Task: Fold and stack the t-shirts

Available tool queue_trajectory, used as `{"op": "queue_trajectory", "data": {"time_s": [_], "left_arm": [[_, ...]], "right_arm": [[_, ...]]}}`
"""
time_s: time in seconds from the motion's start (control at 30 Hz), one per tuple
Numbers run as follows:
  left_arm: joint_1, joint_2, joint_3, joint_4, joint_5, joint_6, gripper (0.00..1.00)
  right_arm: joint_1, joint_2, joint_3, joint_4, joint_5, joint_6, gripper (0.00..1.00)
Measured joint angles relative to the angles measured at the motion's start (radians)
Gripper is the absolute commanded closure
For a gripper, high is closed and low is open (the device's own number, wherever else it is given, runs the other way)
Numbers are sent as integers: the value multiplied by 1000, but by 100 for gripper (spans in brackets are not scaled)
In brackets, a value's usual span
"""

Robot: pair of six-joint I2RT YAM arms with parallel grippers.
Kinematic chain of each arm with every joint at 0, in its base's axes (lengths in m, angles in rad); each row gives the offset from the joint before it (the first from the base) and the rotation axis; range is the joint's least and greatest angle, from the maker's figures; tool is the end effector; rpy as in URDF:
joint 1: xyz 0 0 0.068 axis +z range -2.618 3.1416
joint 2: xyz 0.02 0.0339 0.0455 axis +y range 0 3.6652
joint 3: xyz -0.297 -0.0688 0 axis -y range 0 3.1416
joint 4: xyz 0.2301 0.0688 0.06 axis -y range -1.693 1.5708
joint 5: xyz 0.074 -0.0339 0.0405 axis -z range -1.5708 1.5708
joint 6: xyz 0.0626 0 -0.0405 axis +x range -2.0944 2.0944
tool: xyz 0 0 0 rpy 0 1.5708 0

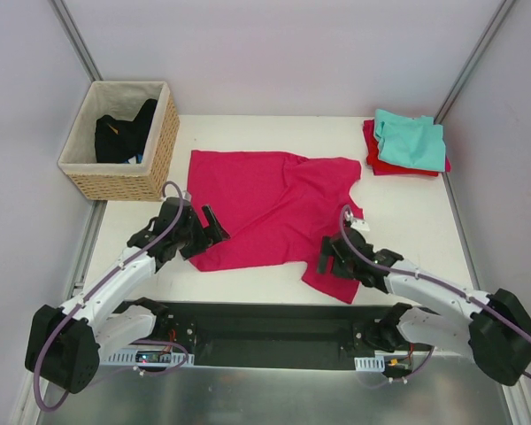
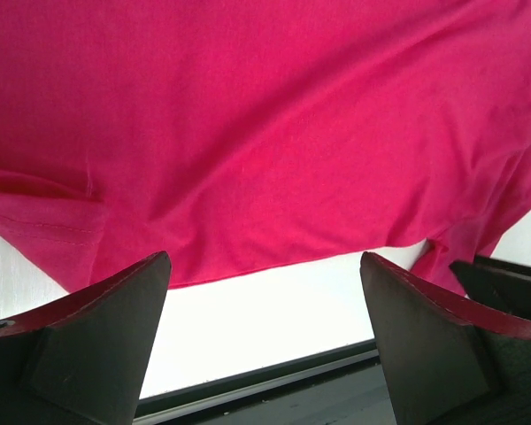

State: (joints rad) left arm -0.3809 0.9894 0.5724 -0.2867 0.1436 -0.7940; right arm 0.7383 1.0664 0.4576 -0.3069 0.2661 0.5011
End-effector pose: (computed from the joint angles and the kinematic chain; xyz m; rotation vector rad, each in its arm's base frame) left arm 0.1779 -0.0809 0.2354 -0.4119 2.3532 -0.7555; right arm 0.1453 0.1099 0.1846 -0.1794 2.4475 0.2167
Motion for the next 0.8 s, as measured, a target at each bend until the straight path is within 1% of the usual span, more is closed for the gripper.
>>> {"op": "queue_trajectory", "data": {"time_s": [0.1,0.2,0.4,0.53,0.63,0.73,0.8], "left_arm": [[0,-24,-21,-4,0,-2,12],[0,-48,-35,-5,1,-3,12],[0,-111,-65,-10,1,-3,12],[0,-141,-67,-34,1,-3,12],[0,-182,-66,-64,3,-5,11],[0,-216,-42,-100,-5,-4,10],[0,-209,6,-114,-23,-1,10]], "right_arm": [[129,-63,-13,-101,40,100,4],[244,-88,-13,-198,87,194,4],[393,-174,-13,-396,186,359,4],[415,-239,30,-519,258,408,4],[416,-253,129,-602,335,407,4],[405,-247,248,-635,420,357,4],[354,-218,336,-618,459,288,4]]}}
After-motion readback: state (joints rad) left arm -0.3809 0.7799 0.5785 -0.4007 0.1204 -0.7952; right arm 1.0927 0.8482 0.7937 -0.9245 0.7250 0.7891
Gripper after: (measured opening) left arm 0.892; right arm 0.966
